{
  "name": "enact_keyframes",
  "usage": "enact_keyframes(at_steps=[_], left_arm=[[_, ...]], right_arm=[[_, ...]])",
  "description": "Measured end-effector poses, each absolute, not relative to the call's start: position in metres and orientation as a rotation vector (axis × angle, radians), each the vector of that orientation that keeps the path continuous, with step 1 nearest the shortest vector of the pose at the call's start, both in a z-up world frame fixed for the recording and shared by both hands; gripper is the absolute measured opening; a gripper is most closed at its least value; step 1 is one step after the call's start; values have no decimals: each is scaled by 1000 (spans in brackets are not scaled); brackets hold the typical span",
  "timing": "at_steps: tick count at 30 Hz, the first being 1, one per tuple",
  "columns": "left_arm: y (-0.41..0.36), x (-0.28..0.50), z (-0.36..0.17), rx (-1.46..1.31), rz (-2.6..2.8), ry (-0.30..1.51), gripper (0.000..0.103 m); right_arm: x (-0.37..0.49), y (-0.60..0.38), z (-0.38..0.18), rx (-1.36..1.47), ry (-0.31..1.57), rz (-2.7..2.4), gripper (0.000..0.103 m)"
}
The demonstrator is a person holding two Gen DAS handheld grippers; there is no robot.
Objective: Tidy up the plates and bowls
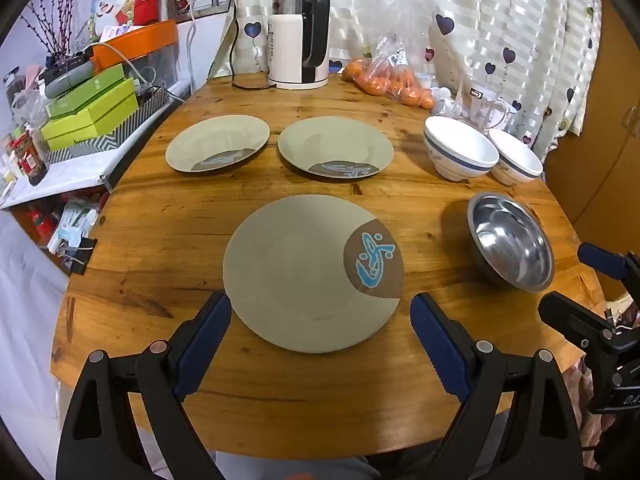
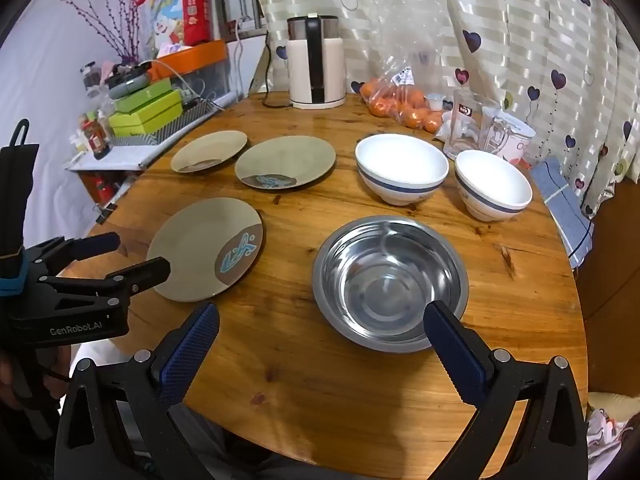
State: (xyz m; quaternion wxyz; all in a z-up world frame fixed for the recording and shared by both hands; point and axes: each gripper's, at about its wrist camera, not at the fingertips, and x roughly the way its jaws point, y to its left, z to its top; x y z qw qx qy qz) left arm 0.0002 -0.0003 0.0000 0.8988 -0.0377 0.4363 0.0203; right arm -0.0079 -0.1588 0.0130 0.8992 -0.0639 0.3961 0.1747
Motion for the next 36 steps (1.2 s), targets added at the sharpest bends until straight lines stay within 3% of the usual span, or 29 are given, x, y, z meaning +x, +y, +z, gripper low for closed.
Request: enact_keyframes(at_steps=[36], left_arm=[[2,-6,3,-59,46,917,91]], right_arm=[[-9,-163,24,-120,802,357,103]])
